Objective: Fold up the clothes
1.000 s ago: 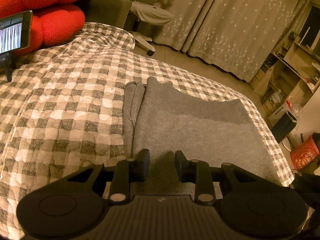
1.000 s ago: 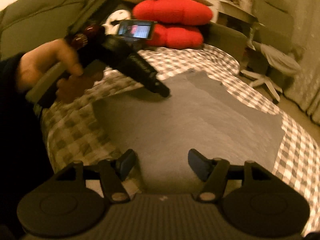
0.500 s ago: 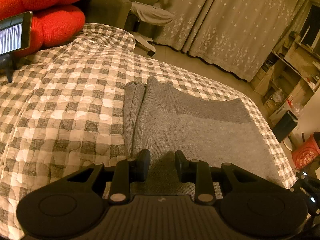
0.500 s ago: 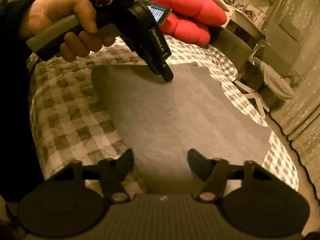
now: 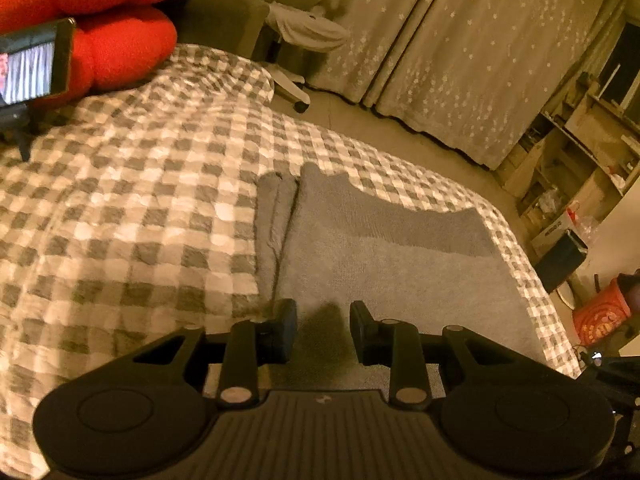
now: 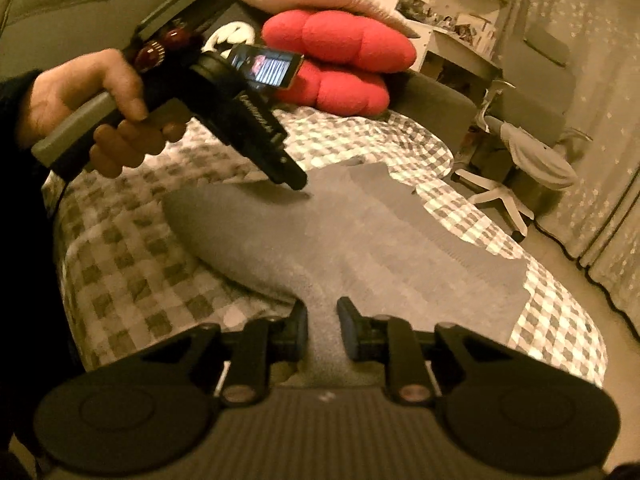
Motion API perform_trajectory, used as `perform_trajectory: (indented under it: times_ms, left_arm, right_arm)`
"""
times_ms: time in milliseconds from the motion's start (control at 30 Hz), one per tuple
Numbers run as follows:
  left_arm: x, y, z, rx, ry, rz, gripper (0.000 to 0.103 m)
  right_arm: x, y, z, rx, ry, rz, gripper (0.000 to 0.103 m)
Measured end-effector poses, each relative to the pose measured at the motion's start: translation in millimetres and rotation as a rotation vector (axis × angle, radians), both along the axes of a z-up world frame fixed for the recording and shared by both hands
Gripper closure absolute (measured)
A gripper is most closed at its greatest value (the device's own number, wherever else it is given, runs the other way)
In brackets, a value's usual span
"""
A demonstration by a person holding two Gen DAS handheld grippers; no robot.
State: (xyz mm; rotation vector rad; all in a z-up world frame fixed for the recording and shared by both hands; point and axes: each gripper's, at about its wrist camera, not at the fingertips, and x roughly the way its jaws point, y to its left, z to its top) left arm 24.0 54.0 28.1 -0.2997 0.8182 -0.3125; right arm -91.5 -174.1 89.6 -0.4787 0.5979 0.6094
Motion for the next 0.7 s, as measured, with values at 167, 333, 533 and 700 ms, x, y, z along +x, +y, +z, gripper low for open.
perform_trajectory:
  times_ms: [167,333,533,700]
  left_arm:
    - [-20.9,-5.7,18.0,0.043,-0.098,-0.126,0.074]
    - [-47.1,-23.2,31.0,0.063,-0.206,-0.278,0.073]
    - [-72.9,-45.7,37.5,0.111,-0.302,-0.459,0.059]
    - [-88.4,-64.7,33.1,0.243,-0.356,-0.511,0.045]
  right_arm:
    - [8.9,-9.0,6.0,0.075,0.045,-0.036,0.085]
    - [22.3,-21.2,12.0,0.165,0.109,-0.081,0.085]
    - [35.3,-30.1,15.7,0.219,0.156,-0.118,0.085]
    - [40.5,-31.9,16.4,0.232,0.168,-0.139,0.084]
